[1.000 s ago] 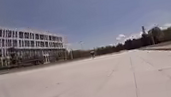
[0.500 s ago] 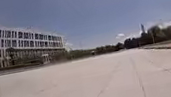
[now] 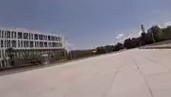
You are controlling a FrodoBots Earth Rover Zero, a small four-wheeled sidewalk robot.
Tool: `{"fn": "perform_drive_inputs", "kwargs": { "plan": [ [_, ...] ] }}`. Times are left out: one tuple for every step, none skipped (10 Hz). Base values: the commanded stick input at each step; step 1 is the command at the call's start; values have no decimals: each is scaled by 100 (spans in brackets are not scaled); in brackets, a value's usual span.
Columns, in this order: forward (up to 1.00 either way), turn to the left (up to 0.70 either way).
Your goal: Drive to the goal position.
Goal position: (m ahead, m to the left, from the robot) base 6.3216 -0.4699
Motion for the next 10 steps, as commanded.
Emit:
{"fn": "perform_drive_inputs", "kwargs": {
  "plan": [
    [50,0],
    [50,0],
    [50,0],
    [50,0],
    [50,0],
    [50,0],
    [50,0],
    [50,0],
    [50,0],
    [50,0]
  ]
}}
